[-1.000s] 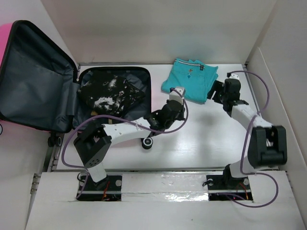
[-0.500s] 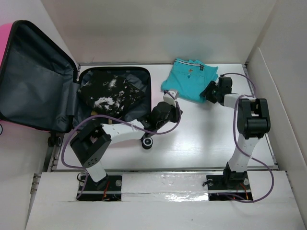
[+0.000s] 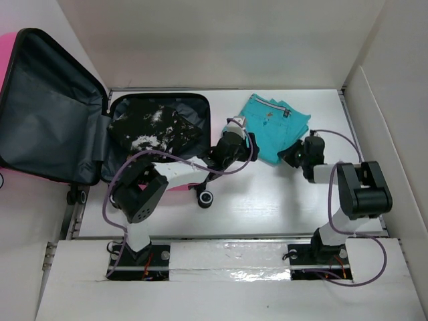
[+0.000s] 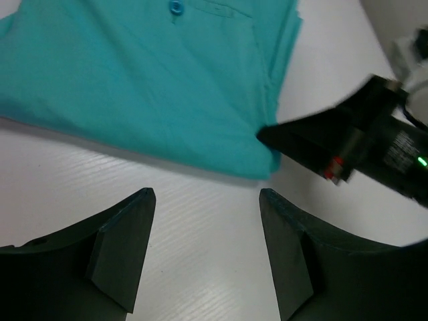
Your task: Pack the luggage
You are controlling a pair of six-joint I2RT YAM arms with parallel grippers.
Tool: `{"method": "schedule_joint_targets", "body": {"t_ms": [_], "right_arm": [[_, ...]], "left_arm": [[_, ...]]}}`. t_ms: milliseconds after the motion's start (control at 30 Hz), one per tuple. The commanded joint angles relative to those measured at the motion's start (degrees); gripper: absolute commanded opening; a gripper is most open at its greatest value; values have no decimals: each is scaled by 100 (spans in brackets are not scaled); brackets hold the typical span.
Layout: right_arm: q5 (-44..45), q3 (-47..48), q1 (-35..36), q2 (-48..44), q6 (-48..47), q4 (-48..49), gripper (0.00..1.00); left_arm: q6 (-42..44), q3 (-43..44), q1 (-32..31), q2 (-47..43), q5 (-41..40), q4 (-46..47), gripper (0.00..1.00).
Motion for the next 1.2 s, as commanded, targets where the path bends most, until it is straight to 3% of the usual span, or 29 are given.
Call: {"method": "schedule_joint_targets", "body": {"t_ms": [0, 67, 100, 200, 333, 367, 500, 633, 933, 1100, 1133, 1167], "right_arm": [[43, -893, 390, -592, 404, 987, 1], [104, -1587, 540, -909, 598, 1522, 6], [104, -1781, 602, -1015, 764, 1907, 21], [130, -2213, 751, -1533, 810, 2122, 50], [393, -2188, 804, -2700, 354, 1070, 74], [603, -1996, 805, -3260, 48, 319, 81], [1122, -1565, 805, -4413, -612, -863, 84], [1107, -1362, 805, -5013, -1000, -1164, 83], [290, -939, 805, -5129, -1484, -1403, 82], [271, -651, 857, -5199, -1528, -1393, 81], [263, -580, 857, -5217, -1554, -1411, 80], [254, -501, 857, -5252, -1572, -1437, 80]], "left_arm": [[-292, 611, -65, 340, -682, -832, 60], [-477, 656, -117, 481, -772, -958, 61], [-556, 595, -187, 499, -842, -976, 61], [-1029, 603, -257, 587, -1323, -1220, 64], [-1672, 823, -258, 833, -1835, -1739, 64], [-1829, 902, -258, 851, -1932, -1897, 65], [-2252, 702, -337, 693, -2274, -2014, 65], [-2480, 989, -337, 954, -2143, -2196, 70], [-2842, 1333, -135, 1650, -1642, -2189, 70], [-2763, 1544, -135, 1940, -1572, -2049, 50], [-2693, 1535, -83, 1967, -1555, -1935, 36], [-2596, 1509, -82, 1976, -1520, -1777, 30]]}}
